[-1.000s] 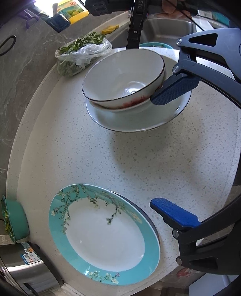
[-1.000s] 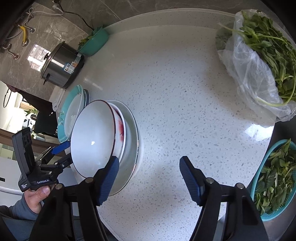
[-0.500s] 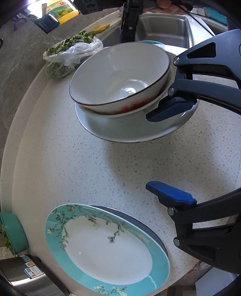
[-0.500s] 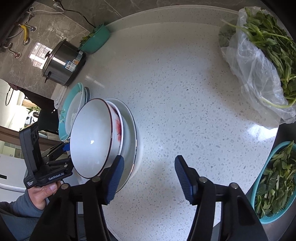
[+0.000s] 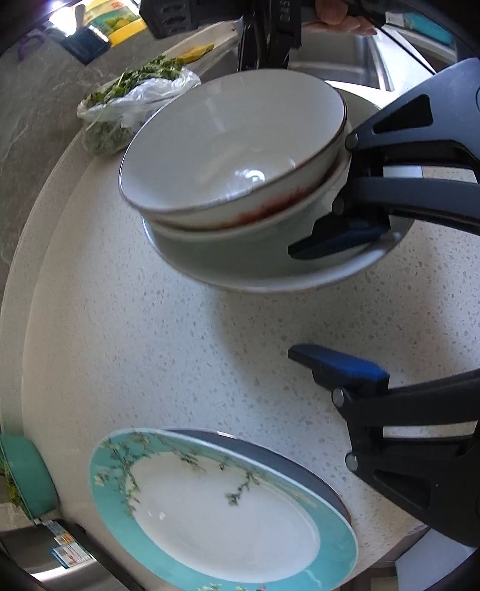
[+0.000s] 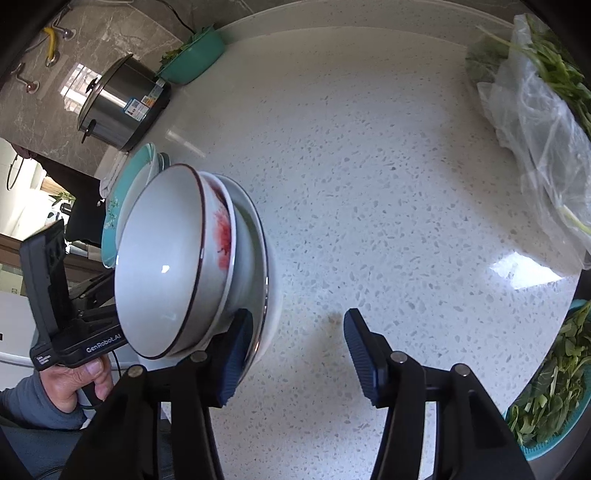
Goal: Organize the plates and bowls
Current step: 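Close both tools on the rim of the white plate holding the bowls, then lift the plate with bowls and carry it over the teal floral plates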
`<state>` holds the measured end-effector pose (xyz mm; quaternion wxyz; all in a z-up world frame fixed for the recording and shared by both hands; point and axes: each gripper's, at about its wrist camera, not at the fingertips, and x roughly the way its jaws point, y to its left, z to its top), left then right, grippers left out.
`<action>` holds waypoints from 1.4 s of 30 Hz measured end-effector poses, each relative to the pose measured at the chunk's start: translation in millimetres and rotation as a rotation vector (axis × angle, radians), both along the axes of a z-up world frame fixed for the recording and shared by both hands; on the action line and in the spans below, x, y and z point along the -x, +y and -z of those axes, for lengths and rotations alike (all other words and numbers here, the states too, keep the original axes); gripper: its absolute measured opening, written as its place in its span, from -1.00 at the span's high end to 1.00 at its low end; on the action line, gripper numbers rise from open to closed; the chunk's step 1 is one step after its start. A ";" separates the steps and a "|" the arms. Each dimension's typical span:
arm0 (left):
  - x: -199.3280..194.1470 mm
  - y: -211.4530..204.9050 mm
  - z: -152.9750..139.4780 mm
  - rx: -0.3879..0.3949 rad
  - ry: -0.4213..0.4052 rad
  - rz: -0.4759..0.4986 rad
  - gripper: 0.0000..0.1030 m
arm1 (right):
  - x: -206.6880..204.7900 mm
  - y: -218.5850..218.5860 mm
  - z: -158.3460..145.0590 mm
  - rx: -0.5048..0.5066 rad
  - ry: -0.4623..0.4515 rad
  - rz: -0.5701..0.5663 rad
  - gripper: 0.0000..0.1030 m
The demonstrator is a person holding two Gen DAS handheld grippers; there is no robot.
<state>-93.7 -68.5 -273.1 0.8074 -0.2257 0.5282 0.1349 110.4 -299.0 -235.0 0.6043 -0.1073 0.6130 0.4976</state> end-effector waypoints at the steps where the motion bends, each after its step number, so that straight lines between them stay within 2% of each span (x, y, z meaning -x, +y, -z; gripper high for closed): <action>1: -2.5 -2.0 1.1 0.001 -0.005 0.008 0.25 | 0.3 0.1 1.9 -0.004 0.005 0.000 -0.08; 5: -7.4 -5.7 3.4 0.012 -0.026 0.018 0.25 | 1.6 2.1 8.5 -0.018 0.019 -0.002 -0.07; 11: -12.4 -8.1 3.5 -0.011 -0.030 0.029 0.25 | 2.2 7.4 10.0 -0.048 0.032 -0.009 0.11; 16: -18.4 -12.6 3.9 0.009 -0.051 0.045 0.64 | 2.6 13.1 10.4 -0.087 0.056 0.004 0.35; 18: -22.2 -14.0 4.6 0.016 -0.055 0.041 0.64 | 3.7 15.0 9.5 -0.098 0.063 0.011 0.52; 32: -19.3 -12.0 2.9 0.015 -0.059 0.030 0.71 | 9.5 14.0 6.5 -0.102 0.048 0.045 0.53; 42: -14.6 -18.0 -12.4 0.004 -0.058 0.047 0.71 | 10.8 7.4 -2.1 -0.099 0.043 0.066 0.53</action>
